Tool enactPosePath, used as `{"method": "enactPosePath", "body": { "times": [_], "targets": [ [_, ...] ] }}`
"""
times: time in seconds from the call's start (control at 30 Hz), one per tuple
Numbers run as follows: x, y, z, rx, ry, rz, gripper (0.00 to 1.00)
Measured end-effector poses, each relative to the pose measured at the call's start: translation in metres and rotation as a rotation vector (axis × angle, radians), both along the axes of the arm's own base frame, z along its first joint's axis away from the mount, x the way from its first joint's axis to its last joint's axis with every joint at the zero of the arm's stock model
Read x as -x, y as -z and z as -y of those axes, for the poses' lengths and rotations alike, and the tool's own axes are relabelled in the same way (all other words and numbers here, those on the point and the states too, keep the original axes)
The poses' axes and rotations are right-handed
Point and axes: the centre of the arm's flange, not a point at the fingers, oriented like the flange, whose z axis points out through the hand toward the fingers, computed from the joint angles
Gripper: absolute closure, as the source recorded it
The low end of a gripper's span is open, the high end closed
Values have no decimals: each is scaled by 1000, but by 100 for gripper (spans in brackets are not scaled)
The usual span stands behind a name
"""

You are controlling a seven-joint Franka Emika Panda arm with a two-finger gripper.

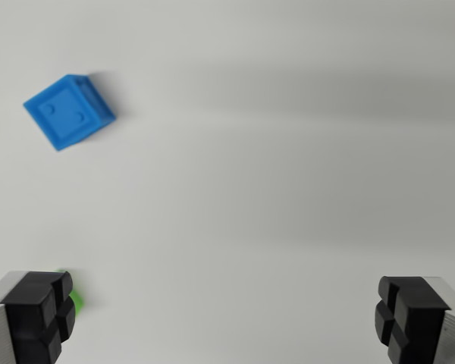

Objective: Stack cube

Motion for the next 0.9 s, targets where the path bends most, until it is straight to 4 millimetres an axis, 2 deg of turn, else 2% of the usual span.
{"method": "enactPosePath", "body": {
  "times": [0.9],
  "targets": [
    [5, 7, -5, -1, -12, -6, 0]
  ]
}}
